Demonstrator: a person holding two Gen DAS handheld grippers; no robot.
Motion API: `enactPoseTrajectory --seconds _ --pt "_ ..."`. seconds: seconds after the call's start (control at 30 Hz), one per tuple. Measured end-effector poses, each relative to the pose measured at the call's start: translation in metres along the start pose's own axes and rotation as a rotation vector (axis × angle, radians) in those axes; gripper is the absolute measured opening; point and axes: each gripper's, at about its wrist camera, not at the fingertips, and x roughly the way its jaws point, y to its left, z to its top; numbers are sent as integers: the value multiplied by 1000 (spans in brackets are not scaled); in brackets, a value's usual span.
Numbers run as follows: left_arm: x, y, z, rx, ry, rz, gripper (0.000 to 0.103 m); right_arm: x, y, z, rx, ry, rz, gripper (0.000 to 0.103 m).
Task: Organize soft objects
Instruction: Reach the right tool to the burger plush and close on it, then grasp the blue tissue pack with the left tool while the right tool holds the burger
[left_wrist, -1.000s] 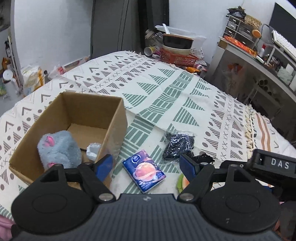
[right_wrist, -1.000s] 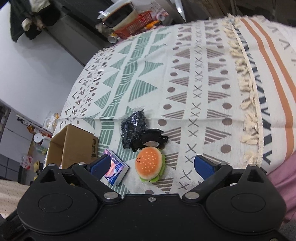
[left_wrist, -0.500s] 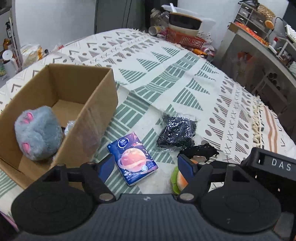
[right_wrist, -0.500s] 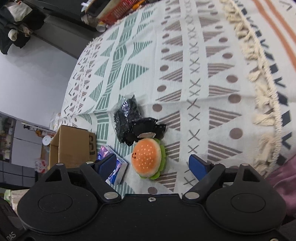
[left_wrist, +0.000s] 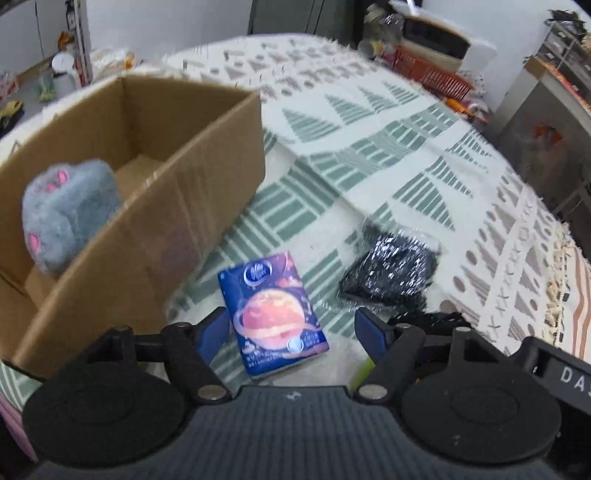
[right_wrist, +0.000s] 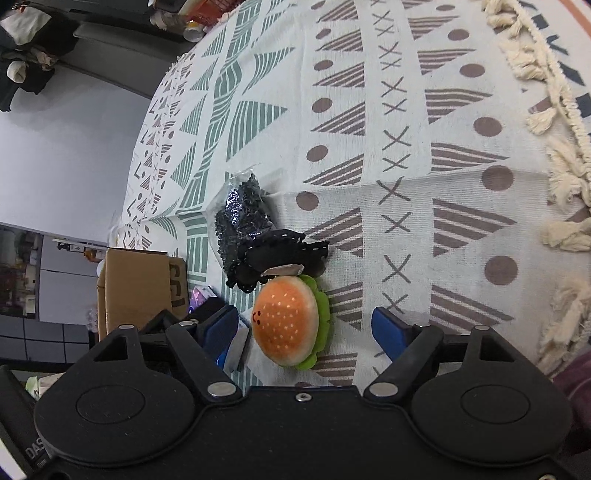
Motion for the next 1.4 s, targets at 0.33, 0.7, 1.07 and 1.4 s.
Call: enactPoseTrajectory --seconds 0.33,0.7,1.07,1.4 --pt "15 4 -4 -40 43 30 56 13 -2 6 -26 32 21 73" --pt "-6 -3 -10 14 14 -28 54 9 2 1 -76 1 6 28" --pt "-40 2 -6 65 -58 -79 41 -25 8 -14 -118 -102 28 24" --pt "-47 10 -4 66 -44 -120 18 -39 10 -19 -100 -165 6 24"
